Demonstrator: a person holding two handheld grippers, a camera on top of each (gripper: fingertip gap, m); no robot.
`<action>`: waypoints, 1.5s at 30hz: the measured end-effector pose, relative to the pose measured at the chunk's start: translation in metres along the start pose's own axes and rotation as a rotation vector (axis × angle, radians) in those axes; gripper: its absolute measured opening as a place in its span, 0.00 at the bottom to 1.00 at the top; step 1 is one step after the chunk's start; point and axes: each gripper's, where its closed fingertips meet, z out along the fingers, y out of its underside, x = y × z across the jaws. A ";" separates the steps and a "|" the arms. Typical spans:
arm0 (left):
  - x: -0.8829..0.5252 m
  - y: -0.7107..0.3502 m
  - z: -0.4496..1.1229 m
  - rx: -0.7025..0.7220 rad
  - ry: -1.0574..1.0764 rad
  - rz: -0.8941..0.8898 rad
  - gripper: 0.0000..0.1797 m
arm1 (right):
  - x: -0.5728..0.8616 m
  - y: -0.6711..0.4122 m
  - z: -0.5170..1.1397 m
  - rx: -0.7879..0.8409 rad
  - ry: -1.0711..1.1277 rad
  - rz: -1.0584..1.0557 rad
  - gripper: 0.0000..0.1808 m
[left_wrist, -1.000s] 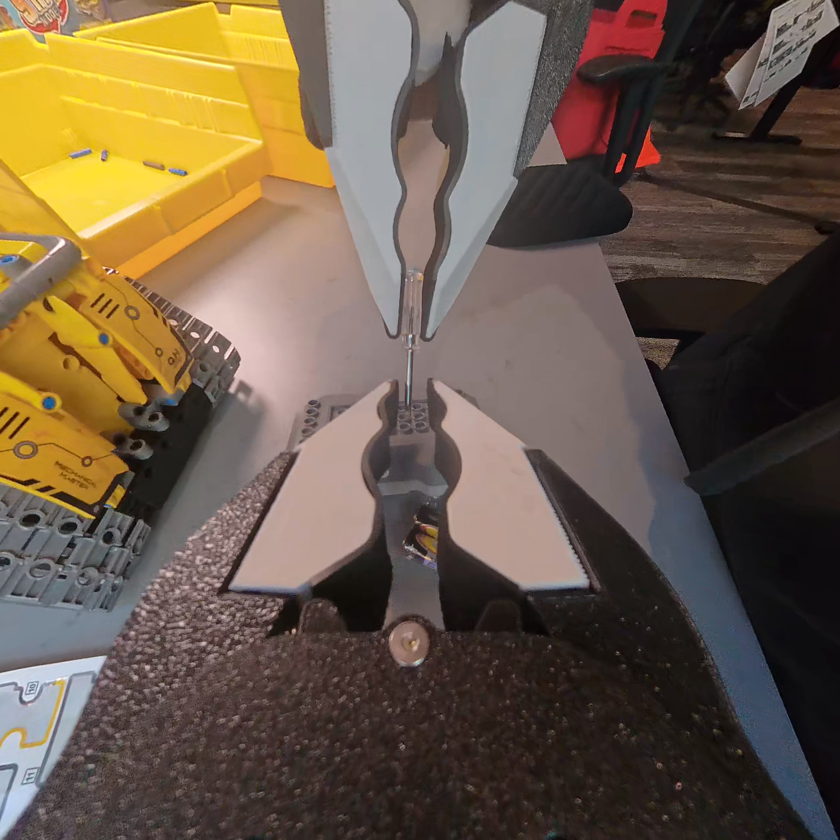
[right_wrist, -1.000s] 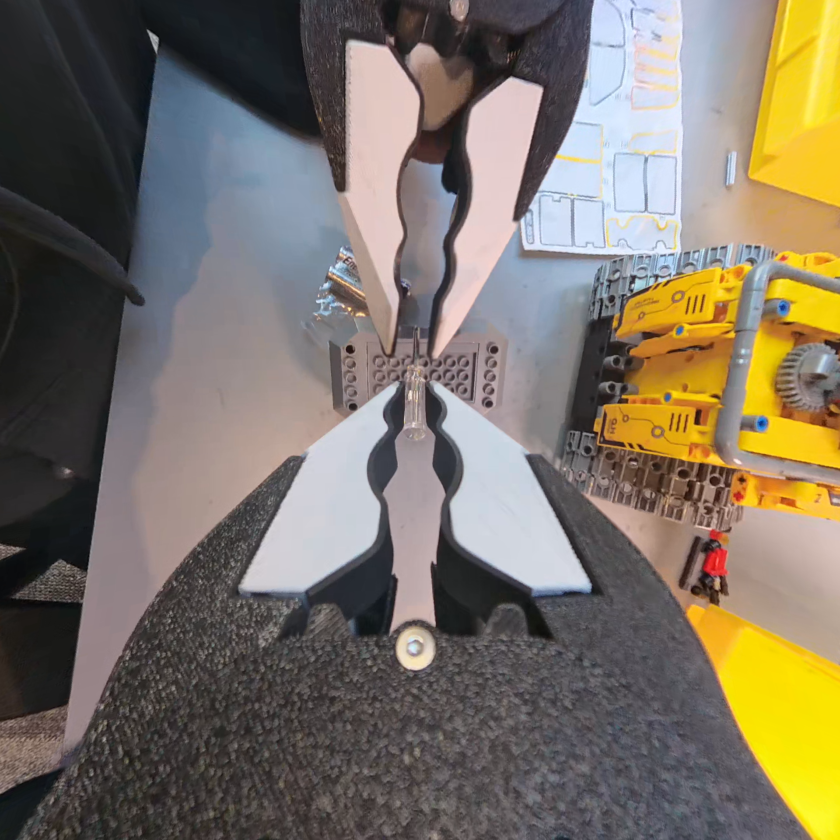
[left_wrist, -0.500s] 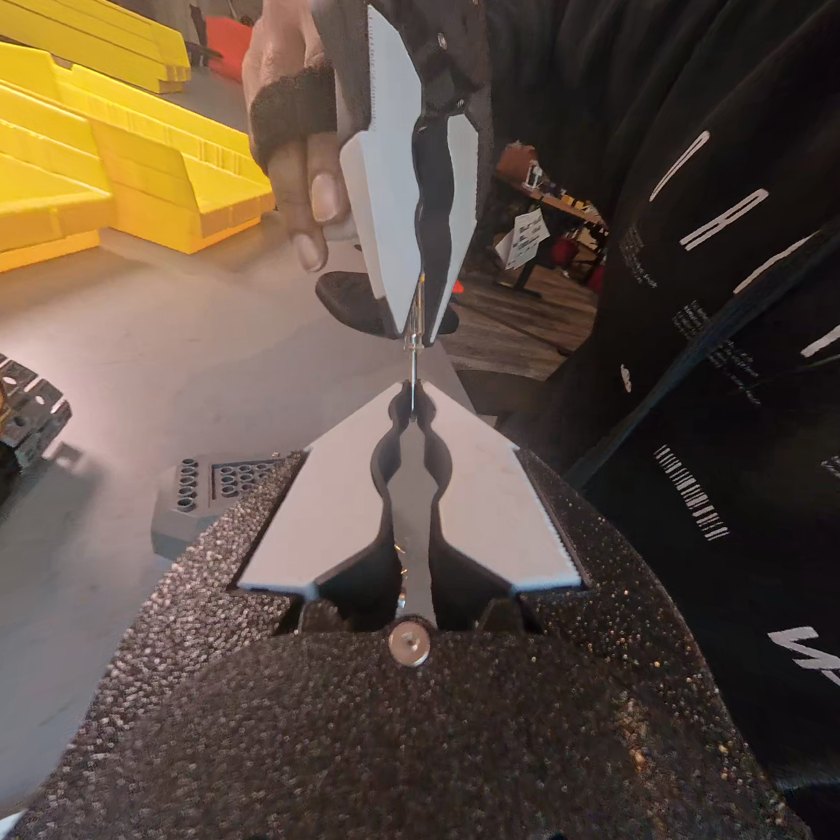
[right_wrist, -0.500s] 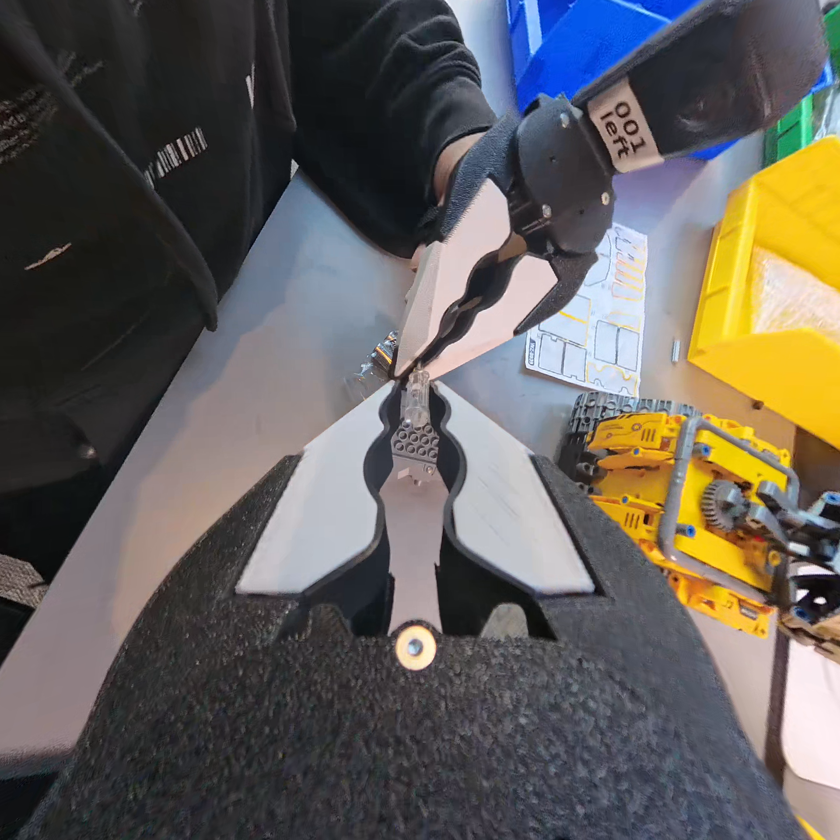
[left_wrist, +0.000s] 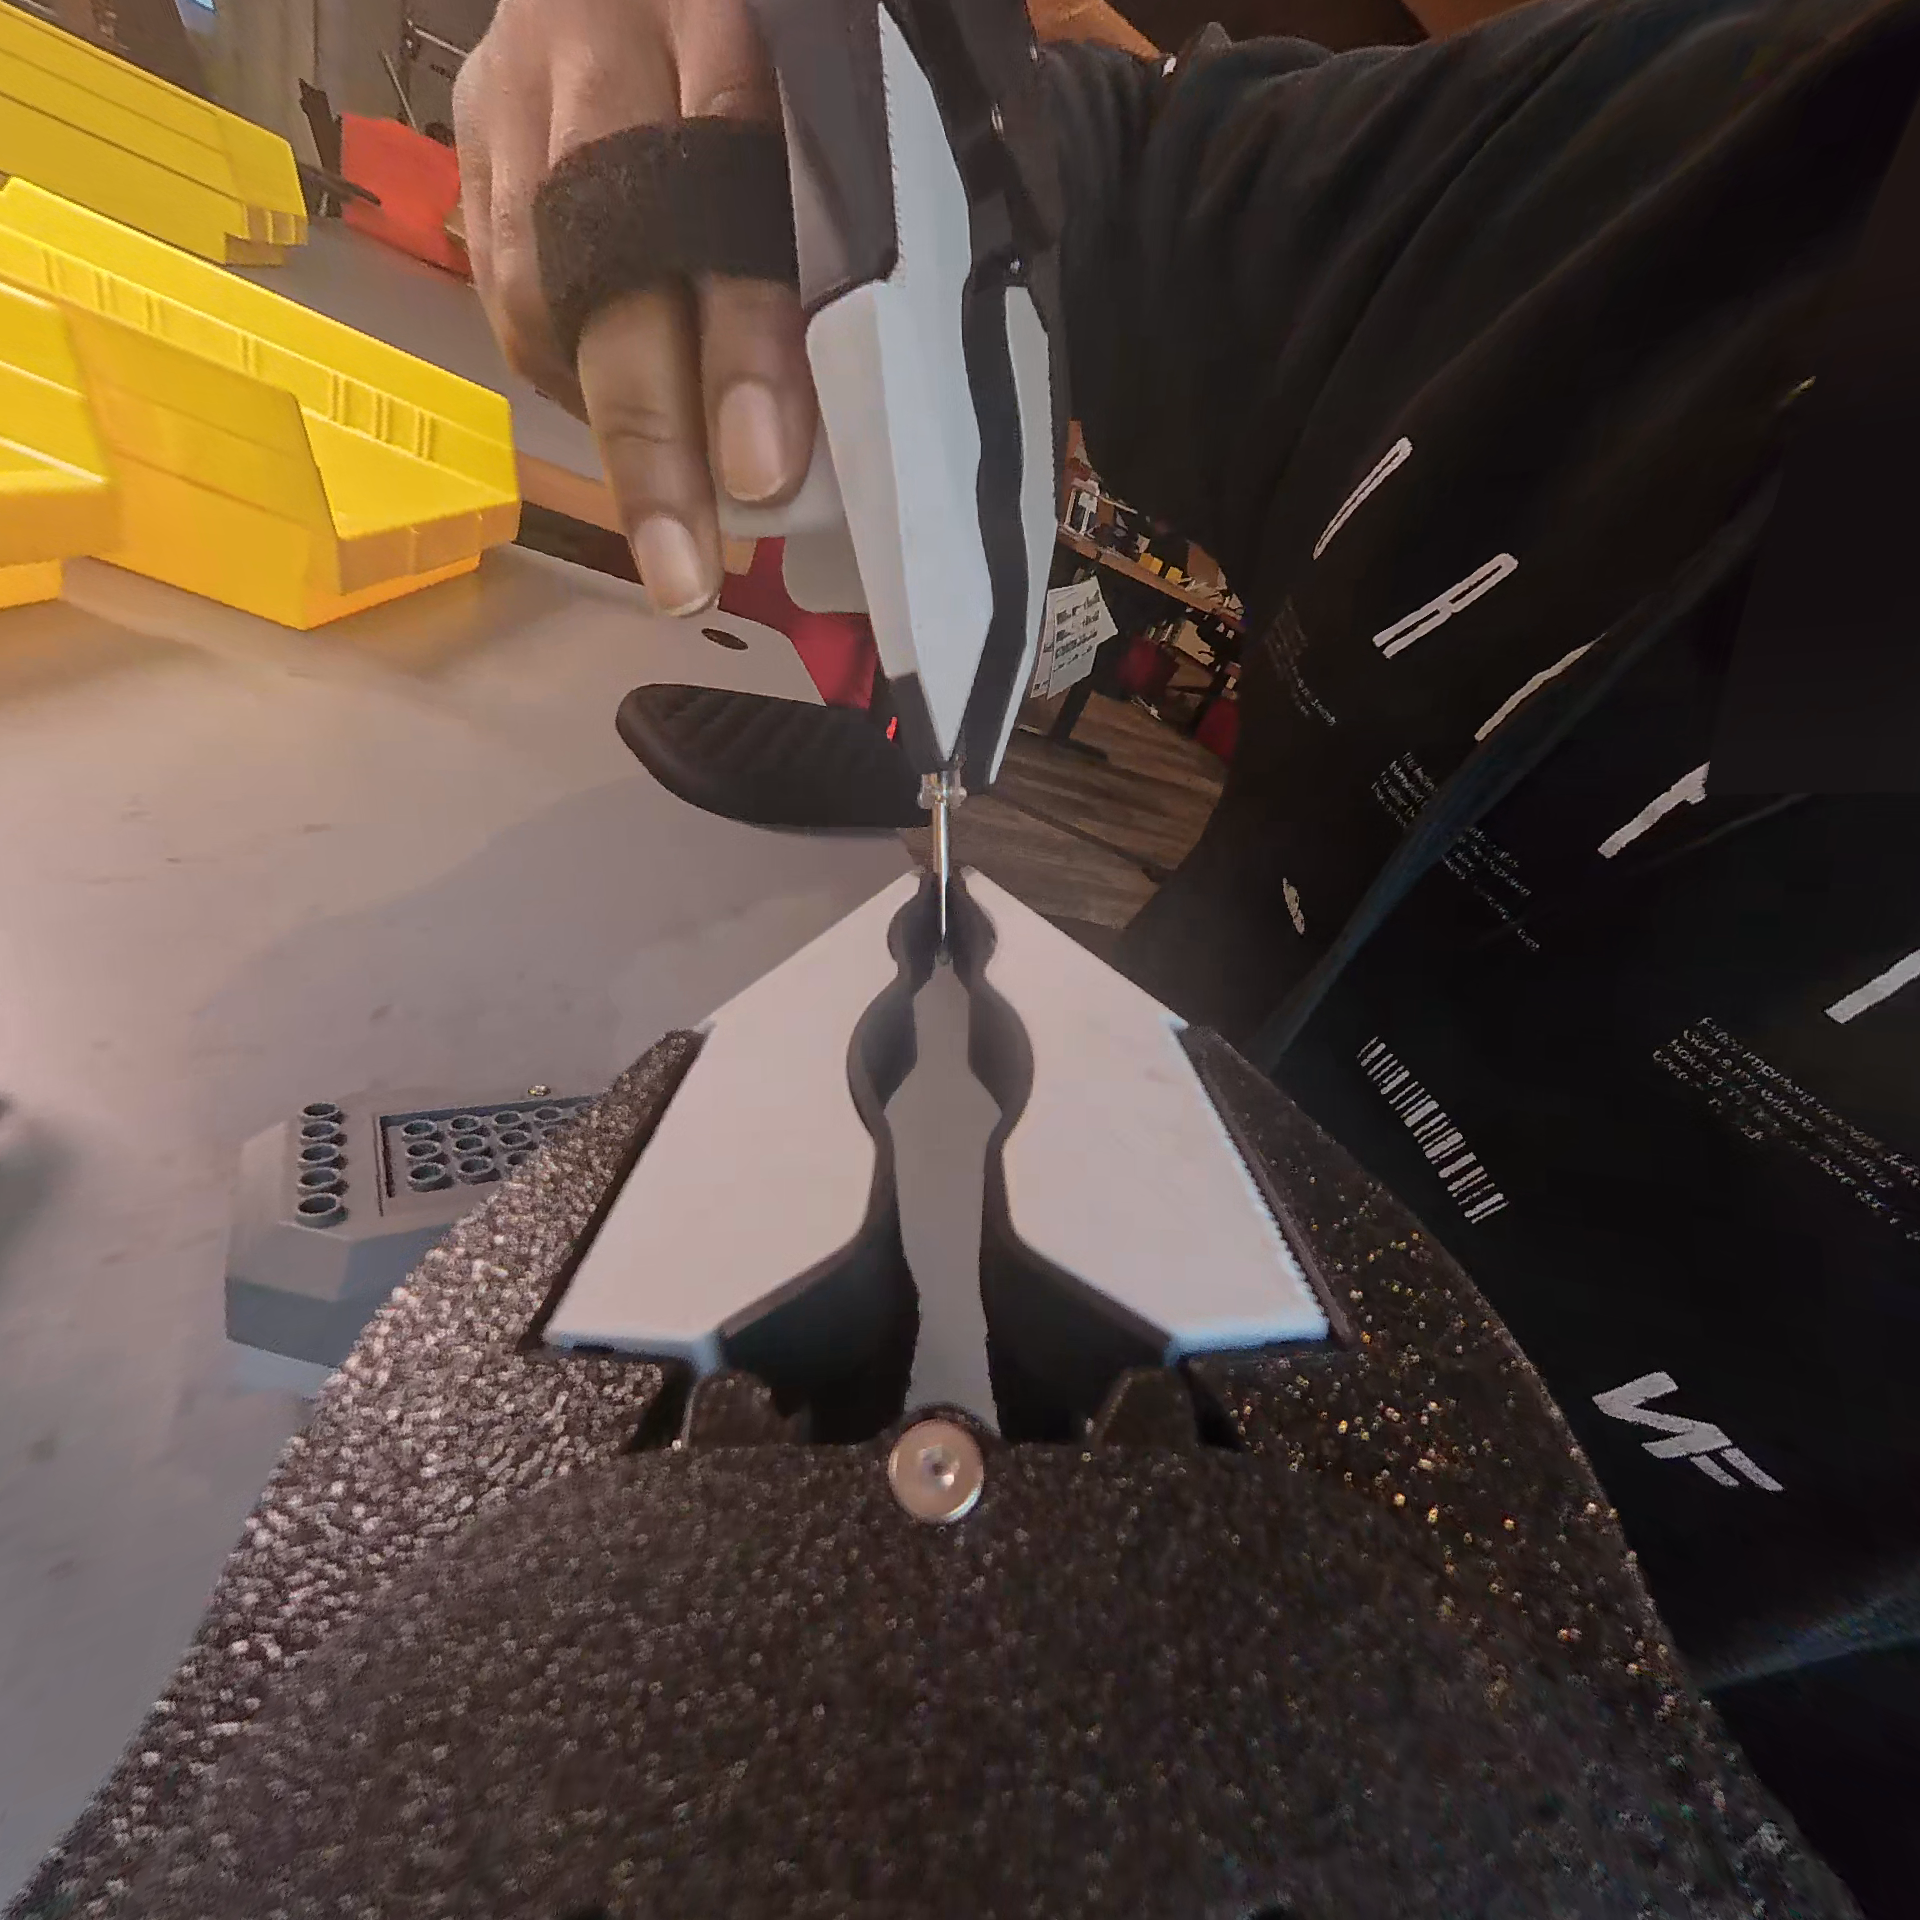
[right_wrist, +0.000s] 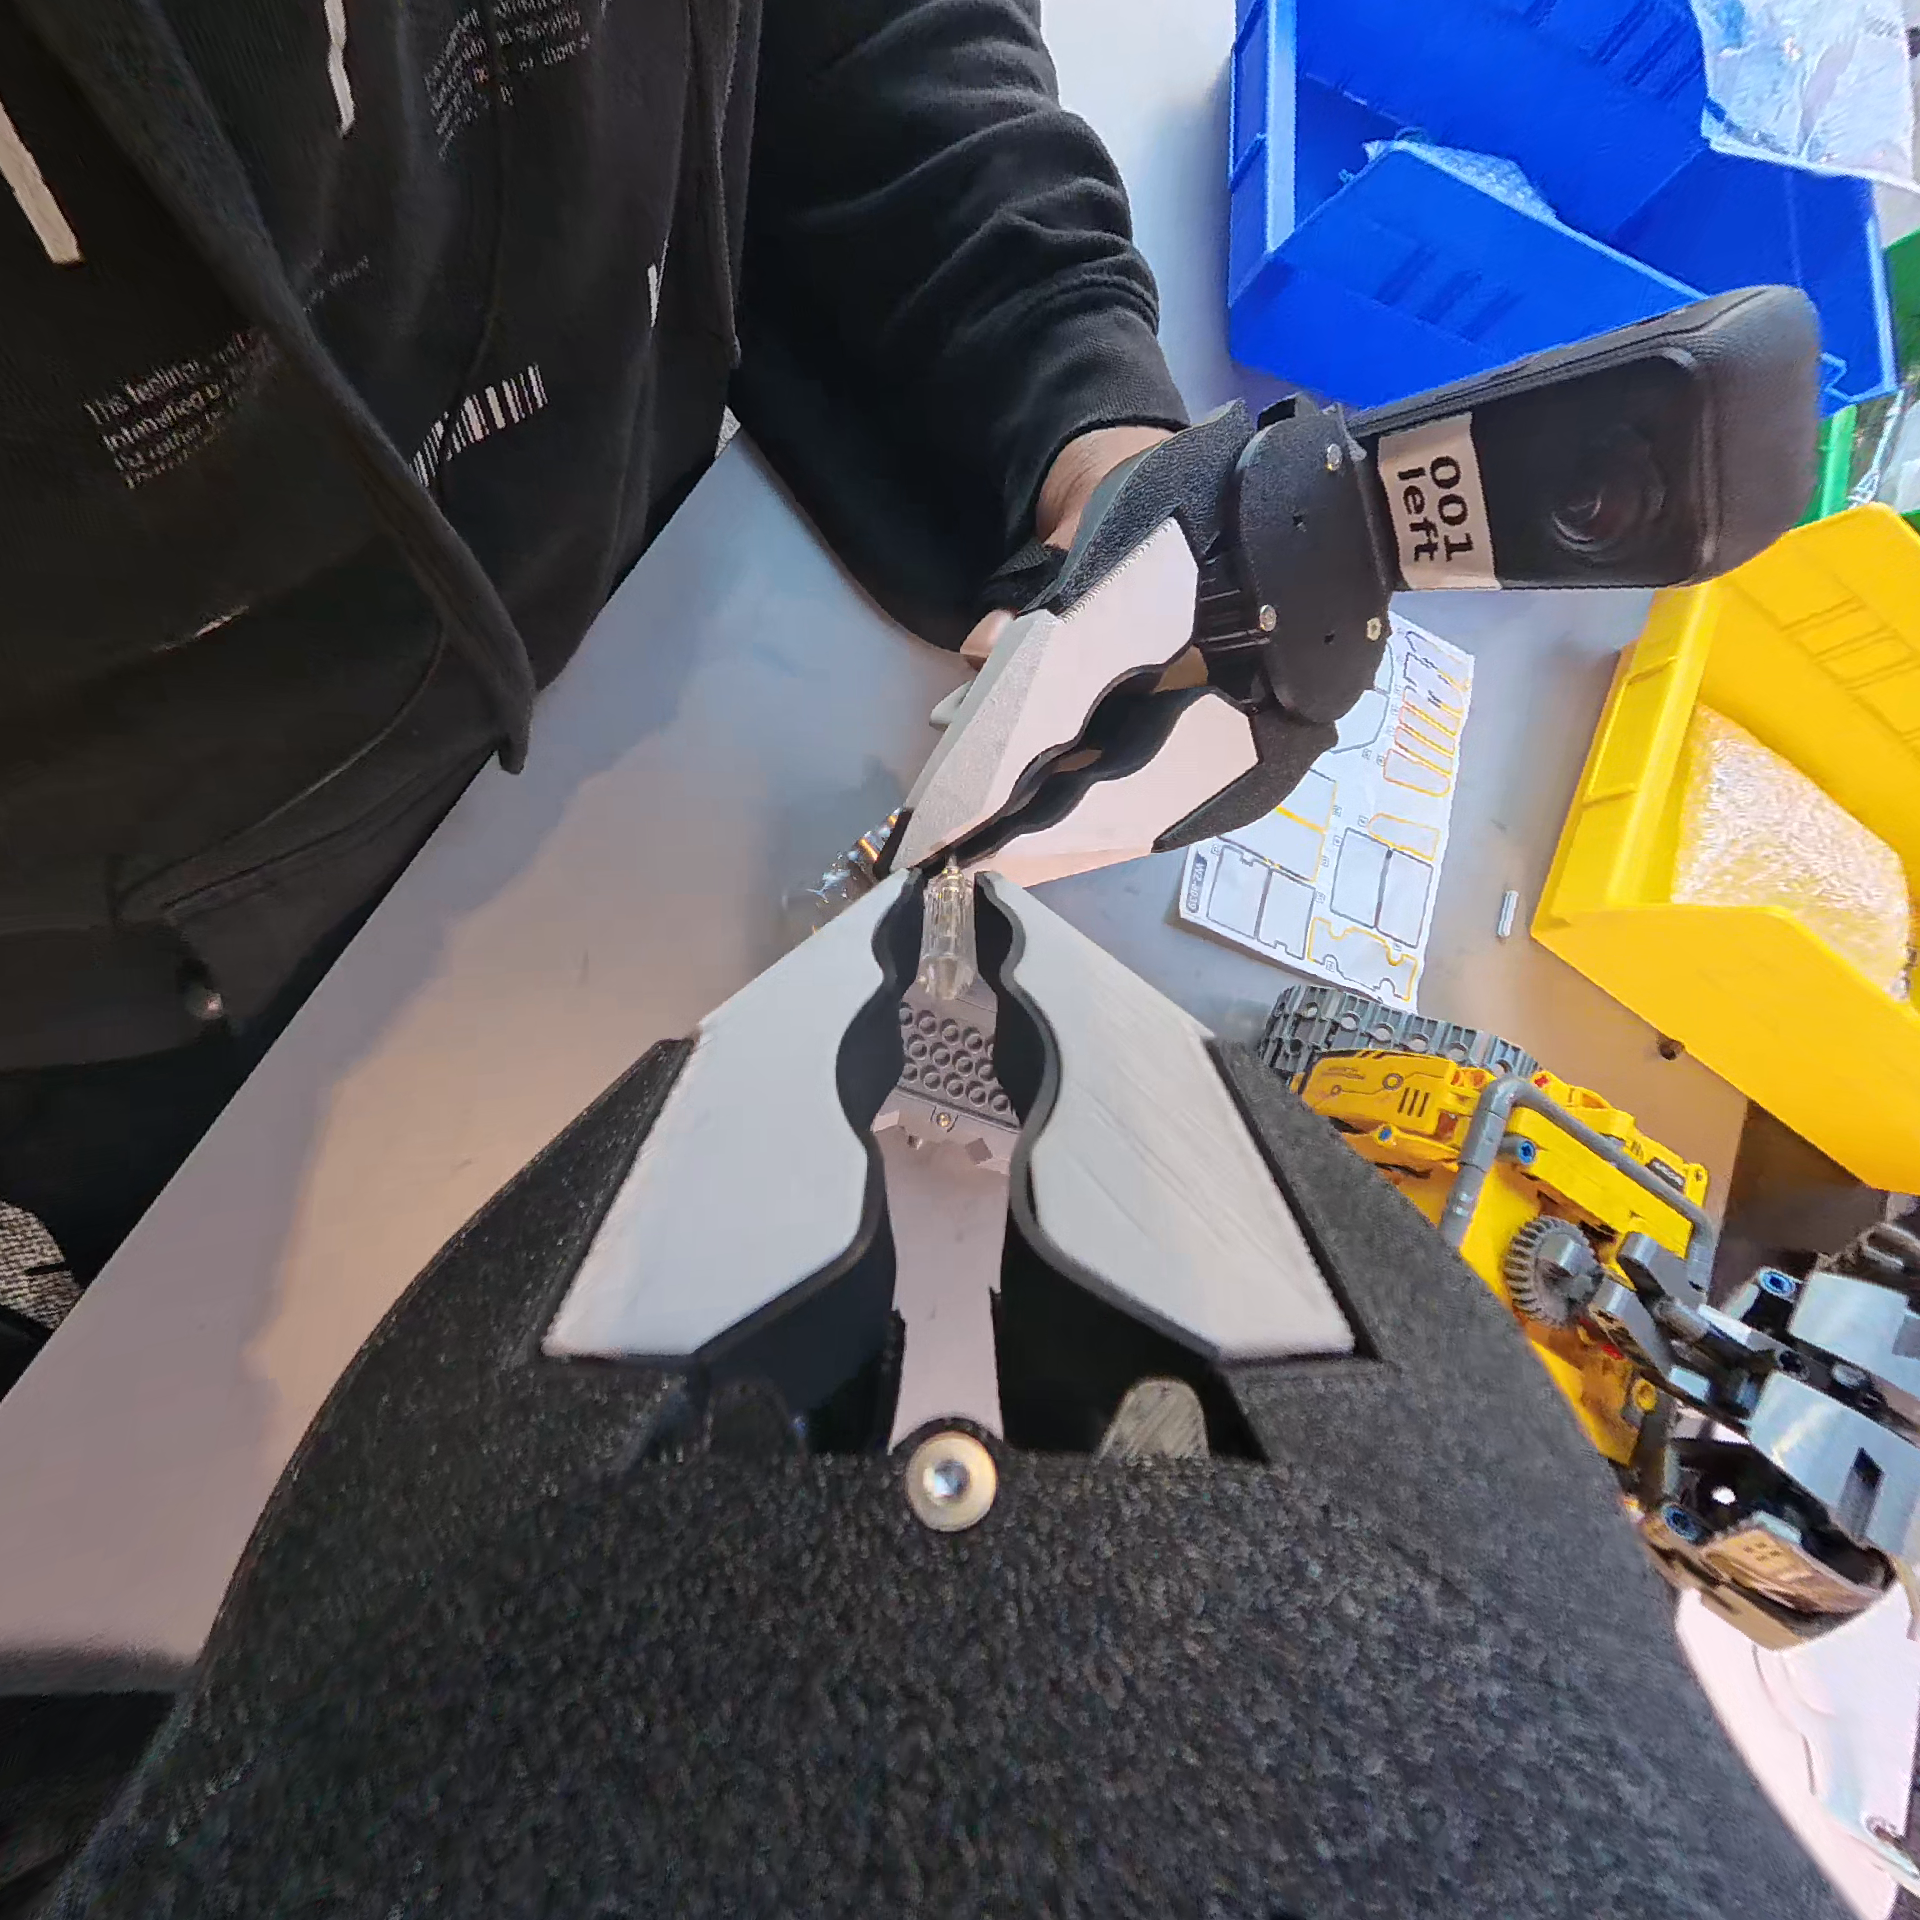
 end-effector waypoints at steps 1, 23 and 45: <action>0.001 0.000 0.000 0.001 0.005 0.003 0.00 | -0.001 -0.001 0.000 -0.001 -0.011 -0.001 0.05; -0.084 0.067 -0.021 -0.459 -0.519 0.150 0.66 | 0.002 0.093 0.019 -0.324 -0.100 0.039 0.05; -0.085 0.070 -0.022 -0.473 -0.520 0.151 0.58 | 0.000 0.101 0.024 -0.334 -0.130 0.060 0.05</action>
